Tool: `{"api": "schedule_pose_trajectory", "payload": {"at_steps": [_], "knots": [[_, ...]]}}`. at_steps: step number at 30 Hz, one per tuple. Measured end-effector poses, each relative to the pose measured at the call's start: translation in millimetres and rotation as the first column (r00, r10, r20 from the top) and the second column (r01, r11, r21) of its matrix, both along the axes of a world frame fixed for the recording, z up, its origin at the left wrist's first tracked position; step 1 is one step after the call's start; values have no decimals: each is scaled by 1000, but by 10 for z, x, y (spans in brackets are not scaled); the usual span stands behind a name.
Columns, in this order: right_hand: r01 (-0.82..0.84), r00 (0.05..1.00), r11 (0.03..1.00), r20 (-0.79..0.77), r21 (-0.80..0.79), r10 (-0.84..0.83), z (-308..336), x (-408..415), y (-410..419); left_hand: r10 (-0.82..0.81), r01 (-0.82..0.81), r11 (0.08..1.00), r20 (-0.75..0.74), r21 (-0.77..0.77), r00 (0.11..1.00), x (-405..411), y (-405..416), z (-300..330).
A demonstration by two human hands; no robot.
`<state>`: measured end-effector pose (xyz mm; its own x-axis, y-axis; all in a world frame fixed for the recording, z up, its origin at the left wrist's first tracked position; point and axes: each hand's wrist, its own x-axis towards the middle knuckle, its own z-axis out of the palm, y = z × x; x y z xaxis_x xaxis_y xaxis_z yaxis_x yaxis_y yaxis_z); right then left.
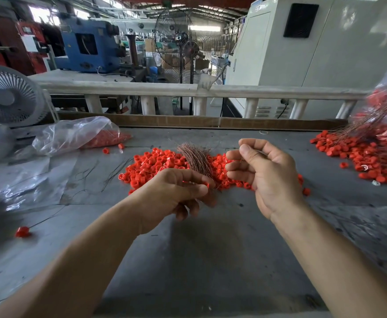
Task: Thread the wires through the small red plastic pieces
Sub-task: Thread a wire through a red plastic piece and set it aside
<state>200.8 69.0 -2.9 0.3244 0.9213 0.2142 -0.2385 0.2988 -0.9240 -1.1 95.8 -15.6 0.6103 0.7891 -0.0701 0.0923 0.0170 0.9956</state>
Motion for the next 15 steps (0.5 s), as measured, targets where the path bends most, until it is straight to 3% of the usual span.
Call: {"api": "schedule_pose_trajectory", "payload": {"at_steps": [8,15], "knots": [[41,996,999,-82,-18,-43,38,151,3,132,-139,979,56,152,990,12,21,-42],[-169,963,979,193,-119,189,-22,114,-19,196,-235,946,184,225,963,38,34,-25]]}}
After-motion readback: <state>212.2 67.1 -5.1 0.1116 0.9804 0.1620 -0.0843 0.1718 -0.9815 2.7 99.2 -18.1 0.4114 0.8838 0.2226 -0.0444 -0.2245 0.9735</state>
